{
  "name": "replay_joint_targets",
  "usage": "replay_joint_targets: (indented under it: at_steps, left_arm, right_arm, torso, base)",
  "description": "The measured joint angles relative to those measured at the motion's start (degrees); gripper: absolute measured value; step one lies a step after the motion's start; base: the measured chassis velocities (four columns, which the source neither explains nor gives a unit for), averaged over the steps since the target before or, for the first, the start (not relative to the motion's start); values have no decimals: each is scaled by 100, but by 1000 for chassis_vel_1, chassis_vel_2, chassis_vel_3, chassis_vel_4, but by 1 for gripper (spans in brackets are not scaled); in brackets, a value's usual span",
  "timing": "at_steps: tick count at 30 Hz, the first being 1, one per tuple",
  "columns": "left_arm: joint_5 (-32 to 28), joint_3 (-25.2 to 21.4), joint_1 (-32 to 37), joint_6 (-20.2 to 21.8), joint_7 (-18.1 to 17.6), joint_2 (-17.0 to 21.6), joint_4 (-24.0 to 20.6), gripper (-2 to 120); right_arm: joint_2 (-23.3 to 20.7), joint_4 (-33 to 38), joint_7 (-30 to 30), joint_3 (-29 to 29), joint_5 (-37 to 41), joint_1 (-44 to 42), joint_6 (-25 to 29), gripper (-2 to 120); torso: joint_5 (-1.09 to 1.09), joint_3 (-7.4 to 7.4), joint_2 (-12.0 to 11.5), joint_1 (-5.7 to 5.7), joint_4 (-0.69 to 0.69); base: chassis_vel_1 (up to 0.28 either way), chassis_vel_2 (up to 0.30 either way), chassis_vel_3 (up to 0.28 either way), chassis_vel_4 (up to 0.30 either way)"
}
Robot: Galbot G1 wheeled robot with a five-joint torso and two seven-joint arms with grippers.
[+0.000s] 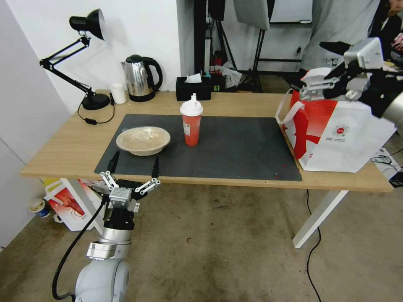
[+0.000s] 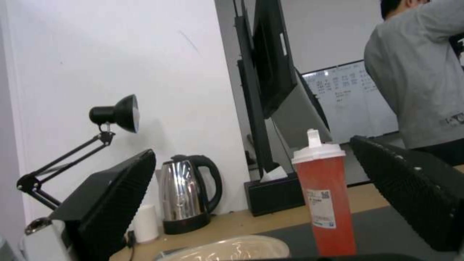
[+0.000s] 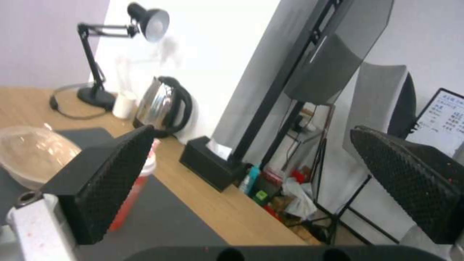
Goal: Pick up the trash from the table and place it into the takeout bag.
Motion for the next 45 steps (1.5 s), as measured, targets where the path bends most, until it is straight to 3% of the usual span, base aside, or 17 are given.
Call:
replay_joint_targets:
  at_steps: [1, 5, 9, 11, 13, 17, 26, 29, 33, 37, 42, 45]
  left_arm:
    - [0, 0, 0, 0, 0, 0, 0, 100]
    - [-2, 34, -23, -11, -1, -4, 81, 100]
    - [-4, 55, -51, -15, -2, -3, 122, 100]
    - [-18, 58, -85, -20, -3, -1, 164, 100]
    - [-22, 56, -91, -24, -3, -4, 170, 100]
    - [-98, 34, -127, -35, -4, -3, 205, 100]
    - [-115, 34, -142, -35, -4, -1, 206, 100]
    - [-122, 33, -150, -34, -5, -1, 206, 100]
    - [-130, 33, -150, -34, -6, -1, 206, 100]
    - [-185, -17, -139, -35, -9, -1, 202, 100]
    - [-194, -34, -145, -34, -9, -1, 165, 100]
    - [-199, -72, -116, -33, -9, -2, 157, 100]
  right_arm:
    - [0, 0, 0, 0, 0, 0, 0, 100]
    - [768, 599, 177, -321, -227, 188, 82, 100]
    - [1097, 809, 194, -449, -398, 221, 152, 100]
    - [1617, 878, 240, -765, -670, 335, 301, 100]
    - [1702, 878, 251, -823, -715, 357, 327, 100]
    - [2781, 859, 253, -1822, -1657, 694, 736, 100]
    - [3275, 848, 215, -2408, -2199, 868, 884, 100]
    - [3796, 838, 232, -3060, -2785, 1060, 1078, 100]
    - [4071, 833, 320, -3456, -3159, 1153, 1222, 100]
    - [5217, 824, 718, -4796, -4593, 1208, 1786, 100]
    - [5553, 820, 927, -5182, -5144, 1108, 2020, 100]
    - [5858, 640, 1368, -5573, -5783, 988, 2251, 100]
  torso:
    - [0, 0, 0, 0, 0]
    - [-1, 0, 0, 0, -1]
    - [0, -1, 0, 0, 0]
    - [0, -1, 0, 0, -1]
    - [0, -1, 0, 0, 0]
    - [1, 0, 0, 0, -1]
    - [-1, 0, 0, 0, -1]
    - [-3, 0, 1, 0, 0]
    - [-2, 0, 0, 0, 0]
    - [-1, 0, 0, 0, -1]
    - [-1, 0, 0, 0, 0]
    - [0, 0, 0, 0, 0]
  base:
    - [0, 0, 0, 0]
    - [0, 0, 0, 0]
    - [0, 0, 0, 0]
    - [0, 0, 0, 0]
    - [0, 0, 0, 0]
    - [0, 0, 0, 0]
    - [0, 0, 0, 0]
    - [0, 0, 0, 0]
    - [0, 0, 0, 0]
    - [0, 0, 0, 0]
    - [0, 0, 0, 0]
    - [0, 0, 0, 0]
